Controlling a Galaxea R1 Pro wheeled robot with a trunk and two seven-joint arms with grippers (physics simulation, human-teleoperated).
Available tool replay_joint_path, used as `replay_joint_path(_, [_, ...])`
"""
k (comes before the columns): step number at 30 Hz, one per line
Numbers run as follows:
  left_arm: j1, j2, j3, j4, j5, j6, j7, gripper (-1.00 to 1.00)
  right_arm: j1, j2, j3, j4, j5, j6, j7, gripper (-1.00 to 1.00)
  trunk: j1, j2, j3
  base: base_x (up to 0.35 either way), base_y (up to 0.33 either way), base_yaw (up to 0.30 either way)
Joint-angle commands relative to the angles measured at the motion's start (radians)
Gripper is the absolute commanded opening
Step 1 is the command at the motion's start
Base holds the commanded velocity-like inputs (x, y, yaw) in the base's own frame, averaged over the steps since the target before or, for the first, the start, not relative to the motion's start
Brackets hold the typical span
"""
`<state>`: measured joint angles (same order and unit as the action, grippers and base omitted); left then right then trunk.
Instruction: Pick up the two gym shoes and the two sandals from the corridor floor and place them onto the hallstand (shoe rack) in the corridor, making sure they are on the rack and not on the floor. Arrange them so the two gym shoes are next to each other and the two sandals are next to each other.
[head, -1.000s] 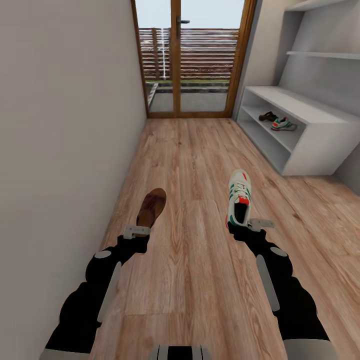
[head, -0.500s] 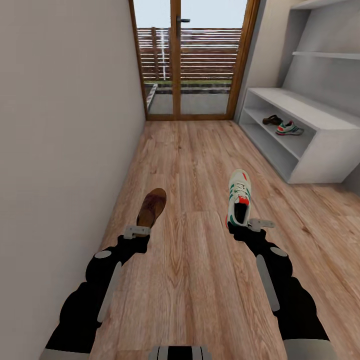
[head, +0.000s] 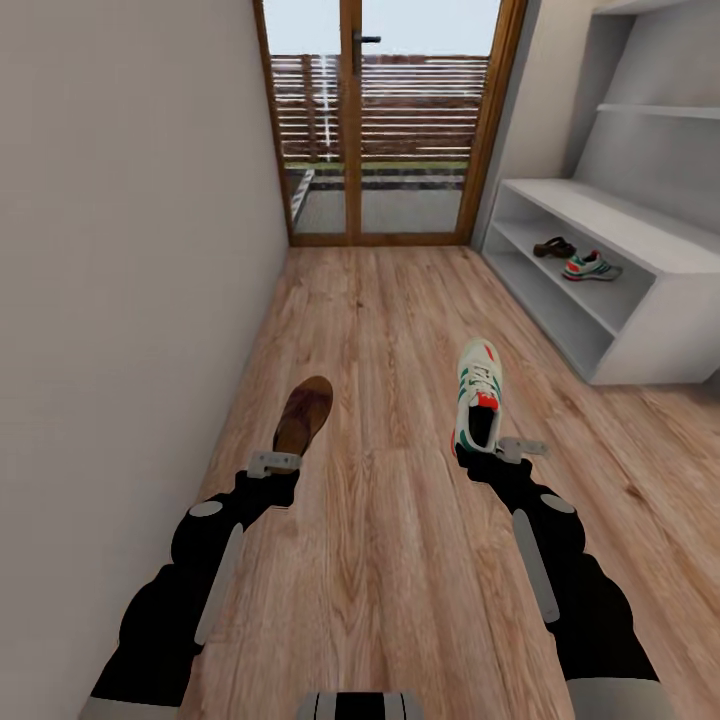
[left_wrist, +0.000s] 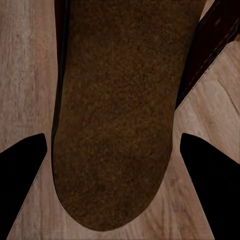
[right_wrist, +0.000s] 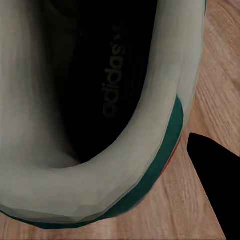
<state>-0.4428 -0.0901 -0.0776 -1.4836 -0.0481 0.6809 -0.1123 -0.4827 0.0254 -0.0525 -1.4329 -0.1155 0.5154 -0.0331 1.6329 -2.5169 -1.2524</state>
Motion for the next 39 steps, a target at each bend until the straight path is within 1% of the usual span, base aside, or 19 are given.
replay_joint_path(1, [-0.001, 0.0, 0.001, -0.001, -0.005, 0.005, -0.006, -1.0, 0.0, 0.001, -0.001, -0.001, -0.01, 0.005, -0.004, -1.0, 0.0, 0.0, -0.001, 0.334, 0.0, 0.0])
replay_joint_path(39, [-0.001, 0.0, 0.001, -0.001, -0.006, 0.005, -0.007, -1.0, 0.0, 0.001, -0.001, -0.003, -0.01, 0.005, -0.004, -1.0, 0.0, 0.0, -0.001, 0.334, 0.0, 0.0])
